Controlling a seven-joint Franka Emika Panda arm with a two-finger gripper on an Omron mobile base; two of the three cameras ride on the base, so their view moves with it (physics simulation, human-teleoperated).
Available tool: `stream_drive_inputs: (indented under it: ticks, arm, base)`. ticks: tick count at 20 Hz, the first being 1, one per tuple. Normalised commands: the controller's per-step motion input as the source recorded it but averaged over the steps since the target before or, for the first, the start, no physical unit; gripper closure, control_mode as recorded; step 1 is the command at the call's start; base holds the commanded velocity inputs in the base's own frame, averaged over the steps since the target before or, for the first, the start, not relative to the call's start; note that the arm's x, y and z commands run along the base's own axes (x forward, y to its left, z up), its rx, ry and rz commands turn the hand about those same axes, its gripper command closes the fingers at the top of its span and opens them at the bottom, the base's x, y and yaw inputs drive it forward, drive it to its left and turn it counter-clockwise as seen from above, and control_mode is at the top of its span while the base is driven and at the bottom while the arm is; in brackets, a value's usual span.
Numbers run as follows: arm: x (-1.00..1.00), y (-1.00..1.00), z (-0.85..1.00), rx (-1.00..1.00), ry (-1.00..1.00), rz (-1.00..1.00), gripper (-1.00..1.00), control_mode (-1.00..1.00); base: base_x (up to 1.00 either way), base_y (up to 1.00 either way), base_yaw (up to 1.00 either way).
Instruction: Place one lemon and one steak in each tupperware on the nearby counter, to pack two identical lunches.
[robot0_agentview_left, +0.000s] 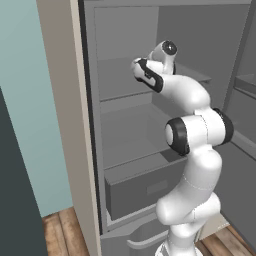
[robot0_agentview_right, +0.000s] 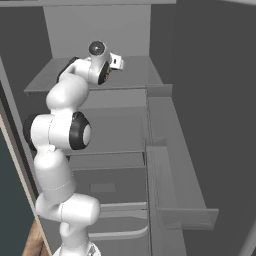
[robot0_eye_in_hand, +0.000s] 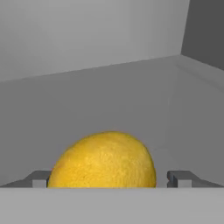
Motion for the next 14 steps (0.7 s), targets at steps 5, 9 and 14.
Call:
stream_drive_inputs:
  ticks: [5, 9, 14]
  arm:
    - [0.22, 0.01, -0.23, 0.00, -0.01, 0.00, 1.00, -1.00]
    - [0.21, 0.04, -0.27, 0.00, 0.01, 0.00, 1.00, -1.00]
    - [0.00, 0.00, -0.40, 0.00, 0.13, 0.00, 1.00, -1.00]
  base:
    - [0.00, 0.00, 0.00]
    - [0.00, 0.00, 0.00]
    - [0.00, 0.00, 0.00]
